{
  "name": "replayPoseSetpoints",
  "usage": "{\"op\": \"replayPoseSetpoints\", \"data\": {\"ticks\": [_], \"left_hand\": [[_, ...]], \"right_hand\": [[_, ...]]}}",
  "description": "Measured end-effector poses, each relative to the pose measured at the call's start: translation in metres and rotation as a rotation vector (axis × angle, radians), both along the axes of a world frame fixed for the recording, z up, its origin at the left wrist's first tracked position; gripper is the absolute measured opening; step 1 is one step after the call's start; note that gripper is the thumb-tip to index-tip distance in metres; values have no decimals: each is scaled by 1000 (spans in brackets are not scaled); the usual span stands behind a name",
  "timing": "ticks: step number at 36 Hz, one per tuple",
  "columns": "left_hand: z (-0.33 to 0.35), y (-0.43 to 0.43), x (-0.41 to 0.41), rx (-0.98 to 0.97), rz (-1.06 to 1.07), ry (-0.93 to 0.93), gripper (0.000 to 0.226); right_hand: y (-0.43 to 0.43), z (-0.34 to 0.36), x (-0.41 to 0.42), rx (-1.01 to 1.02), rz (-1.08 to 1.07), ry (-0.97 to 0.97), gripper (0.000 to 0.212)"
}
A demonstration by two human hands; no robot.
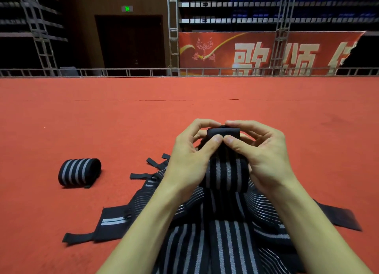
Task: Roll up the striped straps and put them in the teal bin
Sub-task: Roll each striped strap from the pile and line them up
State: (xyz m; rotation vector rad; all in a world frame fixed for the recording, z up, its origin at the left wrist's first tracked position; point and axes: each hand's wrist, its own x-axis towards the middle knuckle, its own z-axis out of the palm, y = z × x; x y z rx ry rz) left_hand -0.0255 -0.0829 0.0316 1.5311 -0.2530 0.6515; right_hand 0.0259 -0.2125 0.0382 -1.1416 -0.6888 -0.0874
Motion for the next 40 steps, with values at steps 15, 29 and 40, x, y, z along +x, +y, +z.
{"op": "replayPoseSetpoints", "data": {"ticks": [15, 29, 40], "left_hand": [[0, 4, 3, -12, 98, -92, 40], [2, 11, -2, -66, -79, 118, 29], [7, 12, -4, -39, -9, 12, 33]], "right_hand": [[-5, 1, 1, -146, 10, 81, 32], [-8, 1, 5, -90, 1, -5, 35], [-7, -3, 9, -144, 59, 5, 57]]}}
